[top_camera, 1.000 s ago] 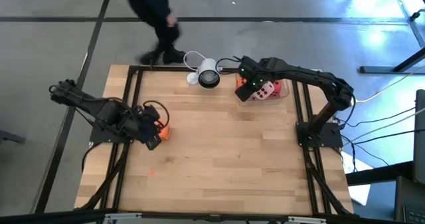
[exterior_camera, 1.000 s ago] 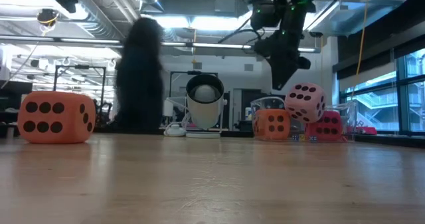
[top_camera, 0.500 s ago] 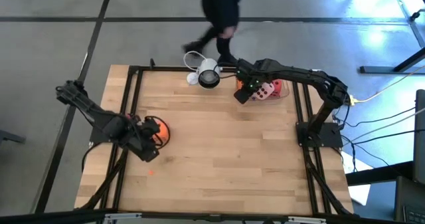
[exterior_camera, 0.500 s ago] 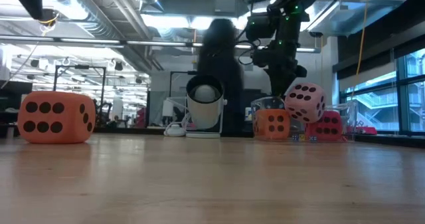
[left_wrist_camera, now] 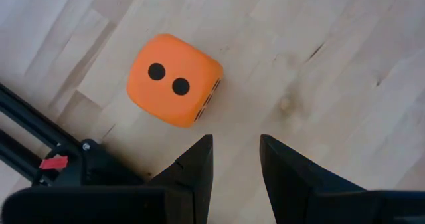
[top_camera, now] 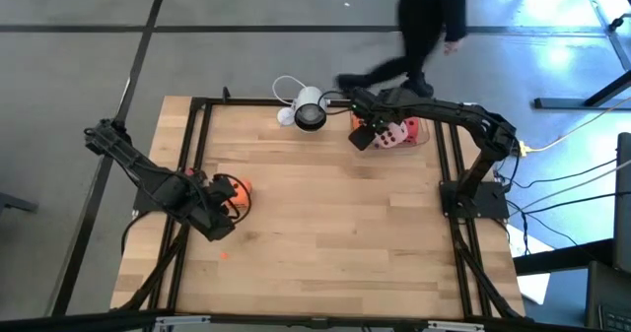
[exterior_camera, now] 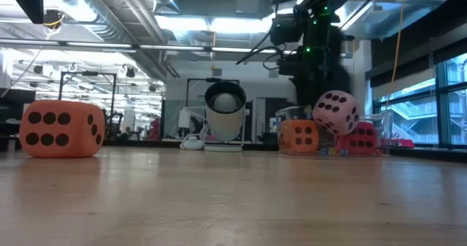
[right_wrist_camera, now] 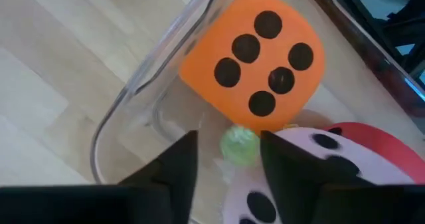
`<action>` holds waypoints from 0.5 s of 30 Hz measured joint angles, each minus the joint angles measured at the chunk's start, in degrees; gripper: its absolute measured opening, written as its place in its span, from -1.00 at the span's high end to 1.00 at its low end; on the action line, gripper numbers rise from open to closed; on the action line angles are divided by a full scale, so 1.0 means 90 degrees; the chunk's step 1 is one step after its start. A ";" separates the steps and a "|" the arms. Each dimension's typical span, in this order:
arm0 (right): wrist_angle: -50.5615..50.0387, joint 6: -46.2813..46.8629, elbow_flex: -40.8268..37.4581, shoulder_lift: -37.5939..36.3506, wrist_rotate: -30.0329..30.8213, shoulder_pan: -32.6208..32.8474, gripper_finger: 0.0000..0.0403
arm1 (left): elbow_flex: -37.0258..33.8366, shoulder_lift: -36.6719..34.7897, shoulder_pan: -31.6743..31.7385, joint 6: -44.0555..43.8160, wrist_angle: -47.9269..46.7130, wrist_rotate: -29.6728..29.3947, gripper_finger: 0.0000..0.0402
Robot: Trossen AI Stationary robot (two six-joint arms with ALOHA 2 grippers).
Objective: Pick & Place Dice
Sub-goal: Put the small green dice into the transparent container, then put the small orange dice into the transparent container
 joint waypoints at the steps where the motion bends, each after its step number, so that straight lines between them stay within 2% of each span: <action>1: 0.0004 0.0035 0.0000 0.0000 -0.0001 -0.0003 0.10 | 0.0000 0.0000 -0.0002 0.0000 0.0000 0.0000 0.43; 5: 0.0026 0.0146 0.0000 0.0000 -0.0143 -0.0022 -0.15 | 0.0000 0.0000 -0.0001 0.0019 0.0000 -0.0045 0.43; 8: 0.0034 0.0211 0.0000 0.0000 -0.0209 -0.0020 -0.26 | 0.0000 -0.0002 -0.0002 0.0016 0.0000 -0.0088 0.43; 15: 0.0109 0.0305 0.0000 -0.0004 -0.0116 -0.0013 -0.23 | 0.0000 -0.0002 -0.0002 0.0171 -0.0002 -0.0041 0.43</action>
